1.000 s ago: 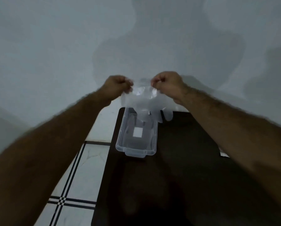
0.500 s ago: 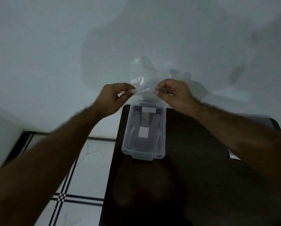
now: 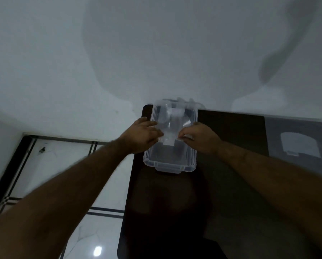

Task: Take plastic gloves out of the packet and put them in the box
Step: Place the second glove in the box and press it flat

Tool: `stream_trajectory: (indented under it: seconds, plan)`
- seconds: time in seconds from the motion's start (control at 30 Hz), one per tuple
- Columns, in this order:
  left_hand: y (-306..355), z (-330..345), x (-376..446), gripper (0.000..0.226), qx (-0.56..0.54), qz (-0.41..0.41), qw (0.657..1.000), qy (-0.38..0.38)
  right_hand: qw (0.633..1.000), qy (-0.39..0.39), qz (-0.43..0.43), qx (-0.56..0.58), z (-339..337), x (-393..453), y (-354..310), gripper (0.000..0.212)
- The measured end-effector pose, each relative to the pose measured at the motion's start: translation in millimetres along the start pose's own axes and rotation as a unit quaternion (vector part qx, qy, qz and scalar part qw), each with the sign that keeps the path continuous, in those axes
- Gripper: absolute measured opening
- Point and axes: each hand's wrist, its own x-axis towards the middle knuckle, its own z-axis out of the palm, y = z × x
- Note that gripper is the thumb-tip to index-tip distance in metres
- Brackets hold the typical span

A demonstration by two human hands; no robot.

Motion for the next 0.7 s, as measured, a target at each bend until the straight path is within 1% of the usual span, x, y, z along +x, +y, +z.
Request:
stream_trajectory:
  seconds: [0.07,0.17,0.23,0.37,0.47,0.63,0.7]
  plan:
    - [4.8,10.3,-1.5,0.038,0.025,0.017,0.999,-0.028,0.997,-0.053,0.022,-0.056,11.8,-4.7,2.1,0.021]
    - [9.6,19.2,0.0,0.035,0.055,0.013,0.997,-0.053,0.975,-0.132,0.029,-0.177,24.0,-5.9,0.8,0.03]
    - [9.0,21.0,2.9,0.032,0.075,0.017,0.995,-0.059,0.963,-0.149,0.021,-0.222,25.4,-4.8,-4.8,0.031]
    - [9.2,14.3,10.6,0.034,0.102,0.041,0.988,-0.11,0.94,-0.189,-0.001,-0.283,20.1,-1.2,-14.9,0.03]
    - [11.1,10.8,16.5,0.037,0.11,0.045,0.981,-0.153,0.93,-0.225,-0.008,-0.291,18.5,0.8,-19.0,0.031]
    - [14.4,-0.1,28.8,0.049,0.106,0.036,0.967,-0.229,0.913,-0.299,0.008,-0.276,17.9,6.1,-27.6,0.047]
    - [15.1,-5.0,31.8,0.054,0.114,0.041,0.961,-0.248,0.908,-0.317,0.017,-0.273,17.9,9.2,-33.3,0.048]
